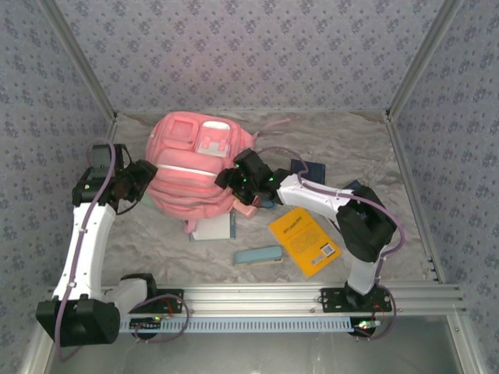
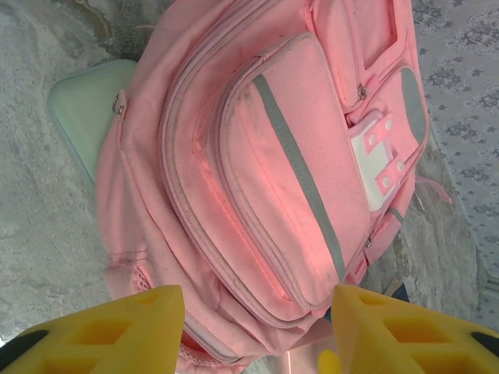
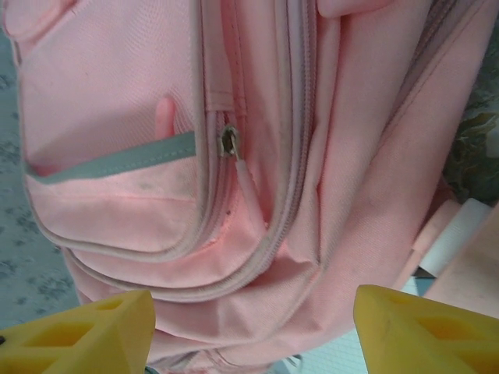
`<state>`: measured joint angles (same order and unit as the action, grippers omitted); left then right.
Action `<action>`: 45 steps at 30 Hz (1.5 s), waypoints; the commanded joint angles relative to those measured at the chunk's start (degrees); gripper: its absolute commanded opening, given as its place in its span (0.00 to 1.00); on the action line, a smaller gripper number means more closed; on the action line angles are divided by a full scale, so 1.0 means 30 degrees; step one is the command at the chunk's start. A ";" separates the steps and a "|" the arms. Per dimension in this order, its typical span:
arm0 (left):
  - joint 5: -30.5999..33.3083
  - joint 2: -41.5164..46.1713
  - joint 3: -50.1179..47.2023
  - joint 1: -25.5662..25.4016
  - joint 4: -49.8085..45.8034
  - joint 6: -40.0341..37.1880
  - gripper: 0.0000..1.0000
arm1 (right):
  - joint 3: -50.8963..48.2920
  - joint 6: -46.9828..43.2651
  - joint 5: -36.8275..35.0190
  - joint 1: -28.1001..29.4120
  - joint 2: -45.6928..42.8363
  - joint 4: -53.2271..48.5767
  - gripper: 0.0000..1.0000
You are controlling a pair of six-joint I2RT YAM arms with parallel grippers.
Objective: Pack the student bag
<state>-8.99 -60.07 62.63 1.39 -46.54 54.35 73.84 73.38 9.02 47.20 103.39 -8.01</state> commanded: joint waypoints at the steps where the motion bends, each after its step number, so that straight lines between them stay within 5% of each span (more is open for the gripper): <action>1: -0.0233 0.0584 -0.0265 -0.0129 -0.0057 0.0476 0.52 | -0.0100 0.2198 -0.0173 0.0292 0.0793 0.2332 0.68; 23: 0.0166 0.1267 -0.0491 -0.0289 -0.0330 0.0586 0.52 | -0.1661 0.3610 -0.1759 0.1550 0.0948 0.2765 0.61; 33: 0.0510 0.1693 -0.0969 -0.0302 -0.0276 0.0751 0.52 | -0.0962 0.4337 -0.1155 0.1032 0.2691 0.5644 0.47; 39: 0.0822 0.1773 -0.0953 -0.0287 -0.0389 0.0611 0.52 | -0.0290 0.3598 -0.1909 0.0588 0.2181 0.6361 0.03; 45: 0.1024 0.1712 -0.0434 -0.0287 -0.0489 -0.0059 0.53 | 0.0623 0.1315 -0.0694 -0.1263 -0.0535 0.3051 0.00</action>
<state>-6.83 -55.59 59.75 0.95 -46.61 55.57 72.16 81.82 6.39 46.87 108.07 4.91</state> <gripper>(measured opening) 0.528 0.052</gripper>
